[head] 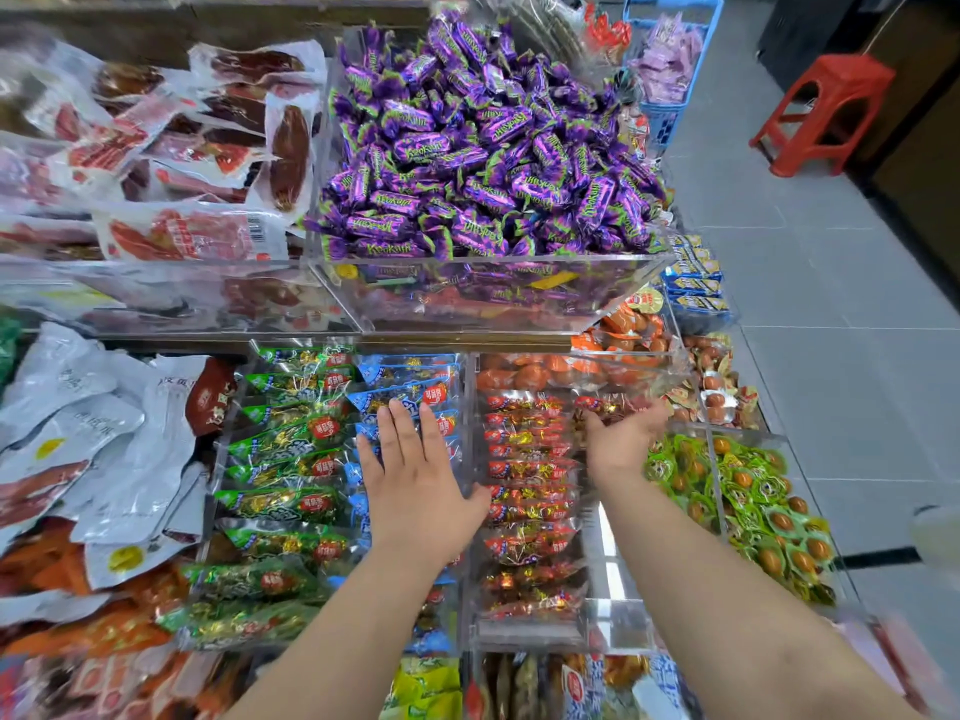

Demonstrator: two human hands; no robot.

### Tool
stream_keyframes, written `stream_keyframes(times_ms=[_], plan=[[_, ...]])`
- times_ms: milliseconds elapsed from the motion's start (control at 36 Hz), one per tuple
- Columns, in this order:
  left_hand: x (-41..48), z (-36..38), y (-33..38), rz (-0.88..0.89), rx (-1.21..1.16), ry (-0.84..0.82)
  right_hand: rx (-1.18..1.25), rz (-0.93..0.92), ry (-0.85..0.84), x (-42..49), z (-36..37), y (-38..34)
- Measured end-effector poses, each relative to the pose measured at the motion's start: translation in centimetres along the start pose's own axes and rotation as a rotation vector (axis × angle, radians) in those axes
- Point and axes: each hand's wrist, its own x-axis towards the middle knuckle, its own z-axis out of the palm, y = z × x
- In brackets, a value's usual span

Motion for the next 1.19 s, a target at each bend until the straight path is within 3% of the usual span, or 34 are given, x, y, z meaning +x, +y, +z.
stream_keyframes(times_ms=[167,361,611,694,778,833,1000,1083,1194], plan=[[0.0,0.0,0.0,-0.007,0.013,-0.016,-0.080,0.237,-0.073,1.2,0.0,-0.5],[0.1,0.0,0.1,-0.006,0.025,-0.026,-0.123,0.275,-0.151,2.0,-0.2,-1.0],[-0.3,-0.9,-0.2,0.035,-0.022,-0.041,0.101,0.179,-0.283,-2.5,-5.3,1.1],[-1.2,-2.4,-0.3,0.044,-0.199,0.003,0.166,0.145,-0.360,-5.8,-8.2,1.5],[-3.0,-3.9,-0.1,0.132,-0.553,0.162,0.279,0.134,-0.337,-9.2,-11.3,1.8],[-5.2,-4.4,0.4,0.226,-0.690,0.174,0.251,0.113,-0.313,-11.4,-13.4,2.1],[-13.7,-1.3,2.4,0.584,-0.834,-0.133,0.349,0.266,-0.138,-18.6,-17.7,7.7],[-17.5,2.5,2.4,0.557,-0.819,-0.469,0.354,0.394,-0.047,-22.8,-19.2,12.9],[-20.9,7.9,1.1,0.436,-0.685,-0.785,0.287,0.557,0.071,-30.5,-21.1,20.4]])
